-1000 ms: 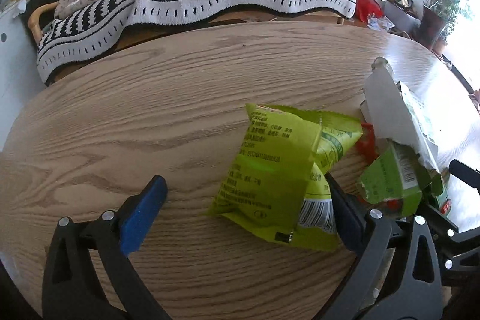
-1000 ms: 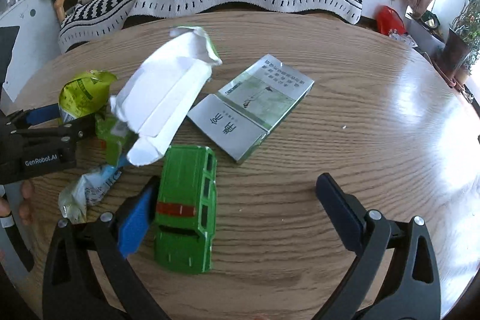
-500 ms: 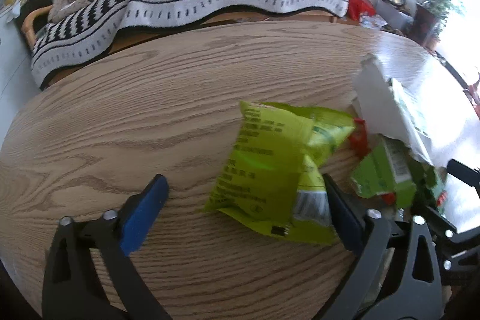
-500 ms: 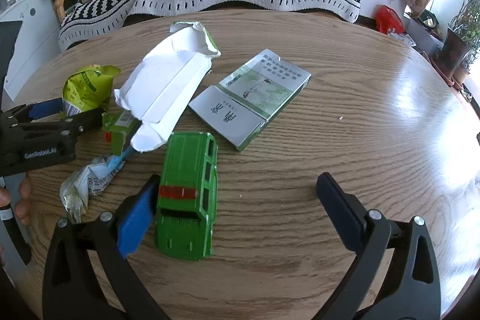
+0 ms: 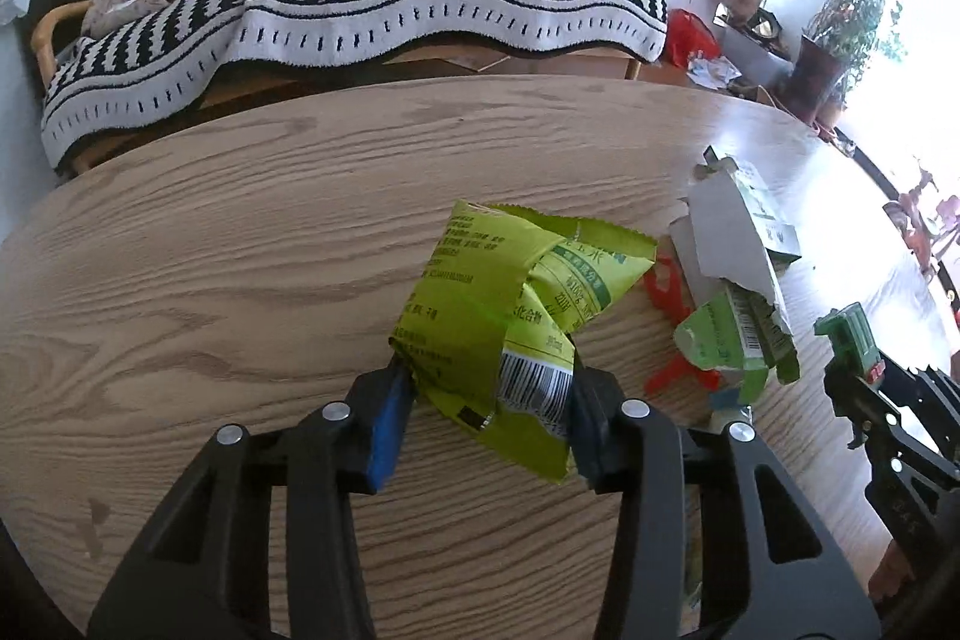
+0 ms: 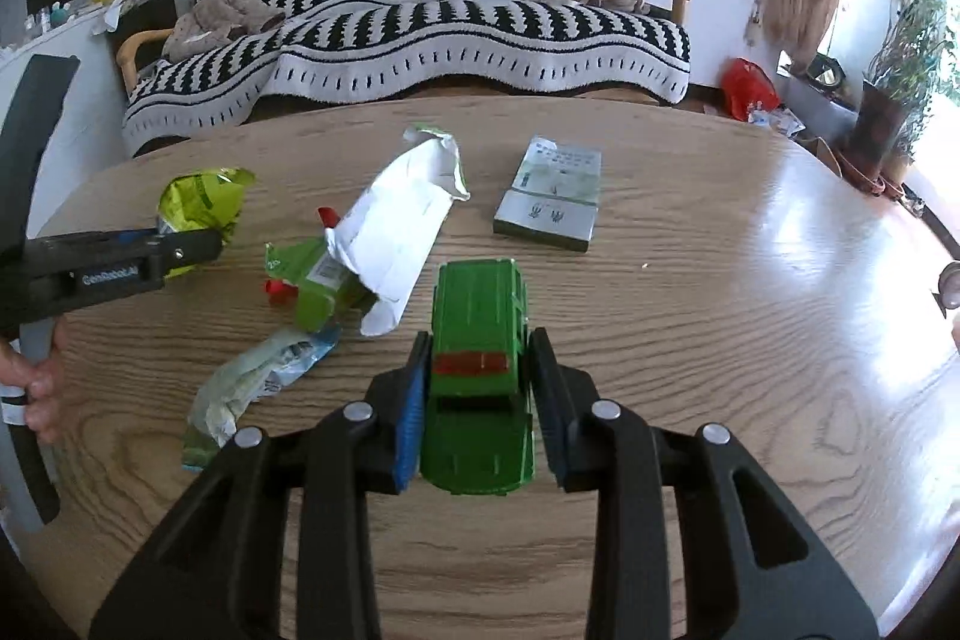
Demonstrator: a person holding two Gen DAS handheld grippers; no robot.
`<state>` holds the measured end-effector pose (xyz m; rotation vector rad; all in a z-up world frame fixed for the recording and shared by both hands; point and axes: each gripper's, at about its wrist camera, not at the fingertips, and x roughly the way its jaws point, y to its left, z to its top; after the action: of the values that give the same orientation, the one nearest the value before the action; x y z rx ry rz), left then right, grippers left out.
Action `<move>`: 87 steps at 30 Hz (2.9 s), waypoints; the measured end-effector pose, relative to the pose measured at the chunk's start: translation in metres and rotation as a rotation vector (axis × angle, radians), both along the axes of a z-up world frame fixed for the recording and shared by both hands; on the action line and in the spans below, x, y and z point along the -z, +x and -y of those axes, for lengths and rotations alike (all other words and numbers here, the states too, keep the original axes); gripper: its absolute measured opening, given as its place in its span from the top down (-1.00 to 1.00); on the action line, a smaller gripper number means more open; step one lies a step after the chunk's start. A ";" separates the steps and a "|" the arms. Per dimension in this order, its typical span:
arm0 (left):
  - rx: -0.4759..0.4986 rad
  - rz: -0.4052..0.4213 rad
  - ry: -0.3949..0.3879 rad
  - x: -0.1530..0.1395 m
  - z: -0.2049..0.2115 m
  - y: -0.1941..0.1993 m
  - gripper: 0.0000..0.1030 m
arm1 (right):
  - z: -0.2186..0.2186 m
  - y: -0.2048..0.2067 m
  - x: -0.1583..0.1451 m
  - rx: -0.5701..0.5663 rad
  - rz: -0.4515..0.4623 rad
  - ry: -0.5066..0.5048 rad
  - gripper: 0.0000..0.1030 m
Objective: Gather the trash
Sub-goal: 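Carry the snack bag and toy car over the bin and open both grippers, then move both open grippers back toward the remaining trash on the table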
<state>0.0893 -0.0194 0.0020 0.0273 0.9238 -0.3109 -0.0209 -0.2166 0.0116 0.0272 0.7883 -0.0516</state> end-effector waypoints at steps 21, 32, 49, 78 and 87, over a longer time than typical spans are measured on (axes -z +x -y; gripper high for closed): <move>0.135 0.060 -0.138 -0.075 0.055 -0.170 0.15 | 0.051 -0.114 -0.063 0.078 0.119 0.066 0.36; 0.403 -0.034 -0.091 -0.067 0.144 -0.286 0.14 | 0.116 -0.234 -0.069 0.203 0.124 0.143 0.36; 0.598 -0.181 -0.025 -0.011 0.227 -0.330 0.14 | 0.183 -0.314 -0.030 0.319 0.021 0.309 0.36; 0.518 -0.106 0.089 -0.005 0.244 -0.312 -0.84 | 0.211 -0.289 0.005 0.421 -0.026 0.266 -0.87; 0.200 0.012 0.097 -0.042 0.138 -0.235 -0.84 | 0.146 -0.232 -0.021 0.208 0.035 0.136 -0.87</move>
<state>-0.1457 -0.1575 0.0442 0.2118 0.9257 -0.4501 -0.2529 -0.3622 0.0323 0.2388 0.7510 -0.1940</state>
